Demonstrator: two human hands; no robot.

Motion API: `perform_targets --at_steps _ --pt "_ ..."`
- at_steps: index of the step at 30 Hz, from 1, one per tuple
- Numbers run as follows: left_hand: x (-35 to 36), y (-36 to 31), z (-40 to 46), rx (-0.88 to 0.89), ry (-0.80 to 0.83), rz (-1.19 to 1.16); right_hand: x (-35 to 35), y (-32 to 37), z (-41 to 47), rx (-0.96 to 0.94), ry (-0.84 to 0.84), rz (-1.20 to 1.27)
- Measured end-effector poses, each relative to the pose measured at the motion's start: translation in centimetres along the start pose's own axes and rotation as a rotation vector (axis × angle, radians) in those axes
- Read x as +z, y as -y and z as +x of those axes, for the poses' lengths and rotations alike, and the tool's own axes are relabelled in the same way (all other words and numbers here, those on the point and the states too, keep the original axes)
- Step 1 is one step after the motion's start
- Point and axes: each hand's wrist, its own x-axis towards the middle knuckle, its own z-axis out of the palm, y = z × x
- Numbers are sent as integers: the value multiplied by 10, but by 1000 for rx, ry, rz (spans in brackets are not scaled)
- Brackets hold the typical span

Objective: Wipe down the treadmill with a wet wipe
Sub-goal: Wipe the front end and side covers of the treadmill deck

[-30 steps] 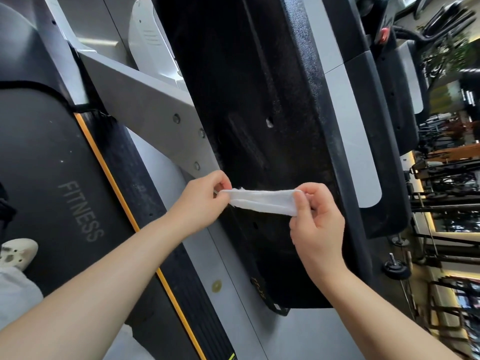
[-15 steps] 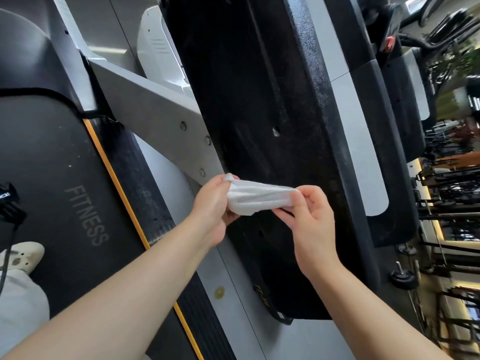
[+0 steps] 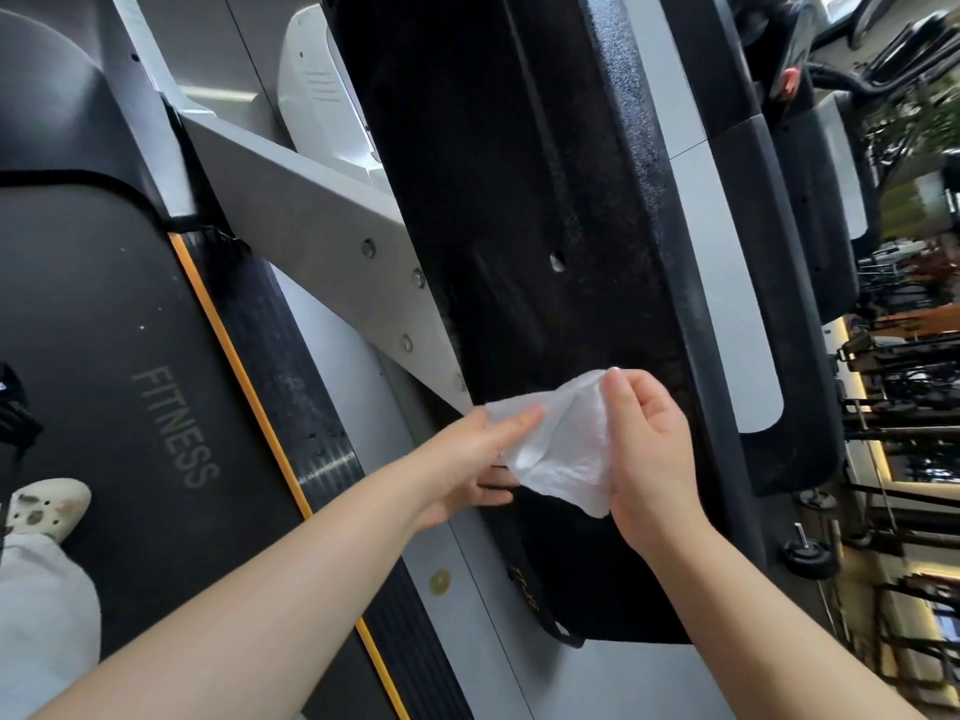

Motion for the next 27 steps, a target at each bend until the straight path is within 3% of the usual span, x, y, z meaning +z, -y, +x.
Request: perform_targets --at_steps 2,6,9,14,19,23,27 --pt "2 3 2 64 -31 -82 -2 -2 0 -14 -5 -27" --pt "-10 -3 9 286 -399 -199 -10 -11 -2 -52 62 -183" --pt "-14 -14 8 319 -427 -272 -15 -17 -3 -26 126 -291" --pt "-15 -19 0 145 -365 -472 -17 -16 -4 -71 99 -248" --pt "1 9 -4 24 -21 -329 -9 -16 -8 -134 86 -169" --pt "-5 12 -2 237 -264 -255 -12 -18 -8 -180 88 -161" --pt "-16 8 -6 499 -386 200 -17 -20 -6 -183 136 -222"
